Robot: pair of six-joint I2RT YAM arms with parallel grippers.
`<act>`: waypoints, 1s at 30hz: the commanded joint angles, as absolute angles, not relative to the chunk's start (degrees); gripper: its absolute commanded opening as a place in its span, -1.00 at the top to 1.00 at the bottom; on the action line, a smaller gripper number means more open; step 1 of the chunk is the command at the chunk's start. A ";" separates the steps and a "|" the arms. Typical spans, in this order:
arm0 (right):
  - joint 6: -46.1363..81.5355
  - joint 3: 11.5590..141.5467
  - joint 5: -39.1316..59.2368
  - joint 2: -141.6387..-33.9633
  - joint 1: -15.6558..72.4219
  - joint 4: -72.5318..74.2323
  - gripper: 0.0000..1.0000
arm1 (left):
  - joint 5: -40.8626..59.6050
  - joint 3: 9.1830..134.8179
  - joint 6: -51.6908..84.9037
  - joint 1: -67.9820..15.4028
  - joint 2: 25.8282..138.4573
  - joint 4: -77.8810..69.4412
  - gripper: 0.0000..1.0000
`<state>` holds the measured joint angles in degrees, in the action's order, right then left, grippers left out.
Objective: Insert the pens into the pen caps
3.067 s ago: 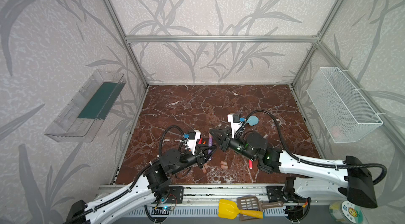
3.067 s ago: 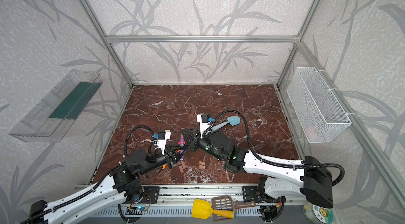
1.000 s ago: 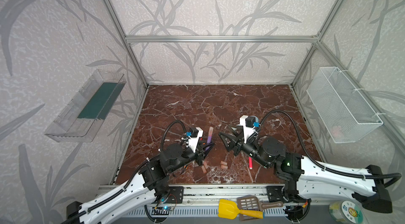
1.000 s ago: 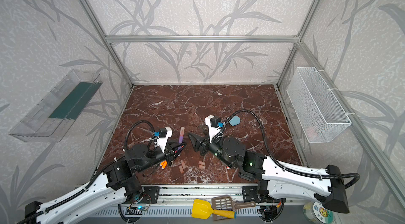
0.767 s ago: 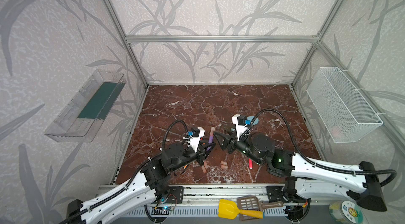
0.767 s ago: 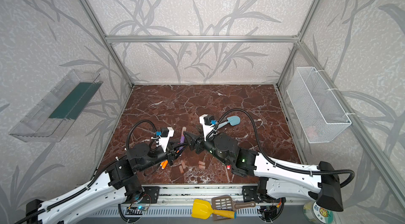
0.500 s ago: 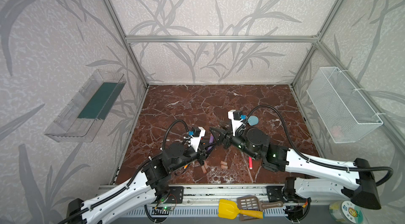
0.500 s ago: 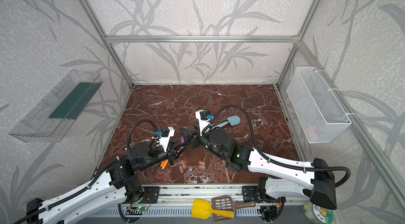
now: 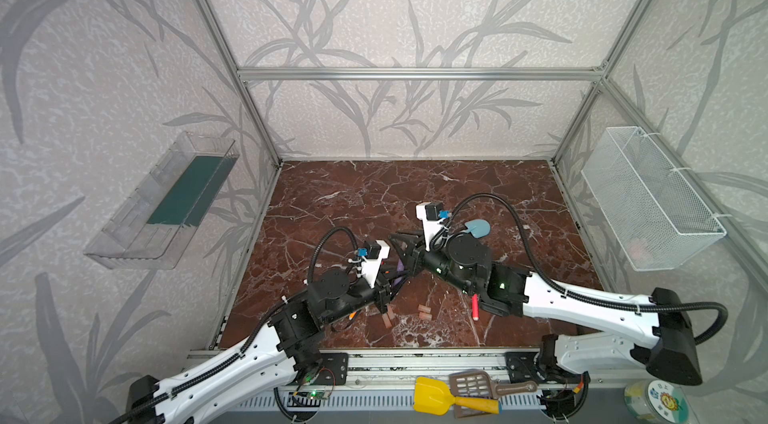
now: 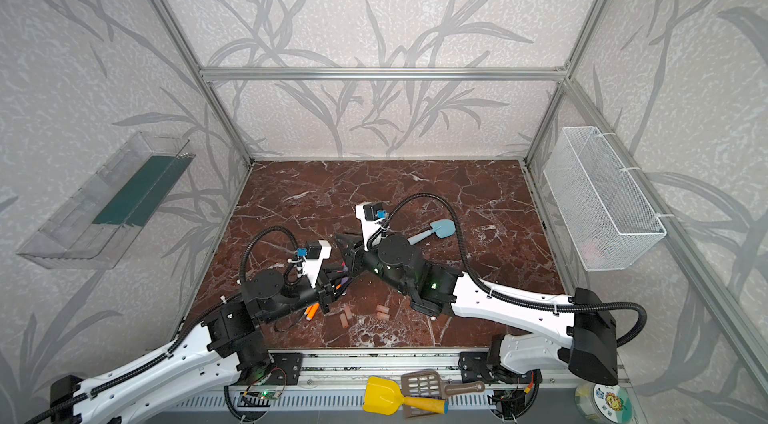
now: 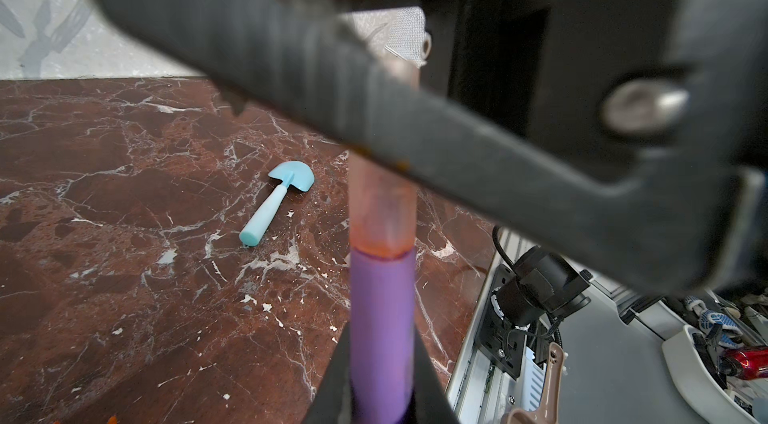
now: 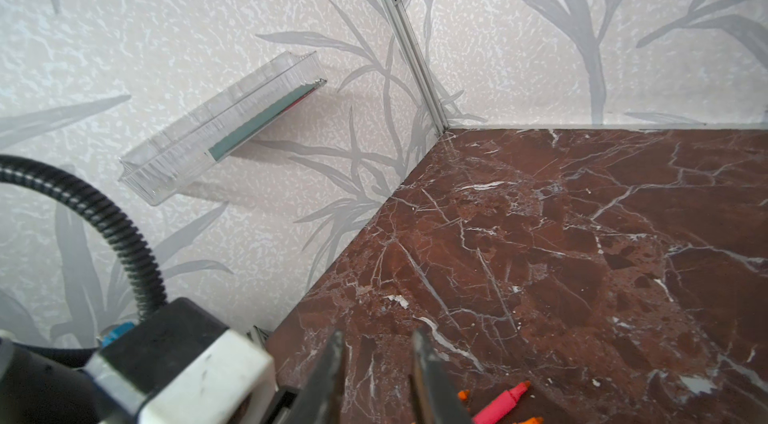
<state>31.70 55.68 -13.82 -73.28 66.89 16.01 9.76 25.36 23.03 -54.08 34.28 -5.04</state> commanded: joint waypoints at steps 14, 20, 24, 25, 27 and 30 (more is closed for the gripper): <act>35.16 51.33 -16.27 -72.66 70.45 10.97 1.00 | -4.05 30.32 17.29 -54.14 34.35 -5.82 1.00; 39.62 48.99 -23.68 -72.66 75.53 9.97 1.00 | -12.63 33.11 16.05 -54.14 35.66 -7.25 1.00; 42.48 50.28 -26.45 -73.86 77.31 6.80 1.00 | -13.82 33.83 15.89 -54.15 37.25 -8.88 1.00; 43.09 50.81 -26.39 -74.12 77.39 5.67 1.00 | -14.31 33.84 15.89 -54.21 37.53 -9.21 1.00; 43.49 51.80 -26.46 -74.57 77.76 3.83 1.00 | -15.52 33.71 15.91 -54.14 37.70 -9.40 1.00; 42.64 51.52 -25.03 -74.73 77.84 4.17 1.00 | -15.40 33.66 15.83 -53.82 37.35 -9.54 1.00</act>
<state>41.80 53.17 -32.27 -73.49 73.19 14.70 0.05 29.10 13.23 -56.69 38.24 1.80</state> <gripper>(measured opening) 0.164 0.166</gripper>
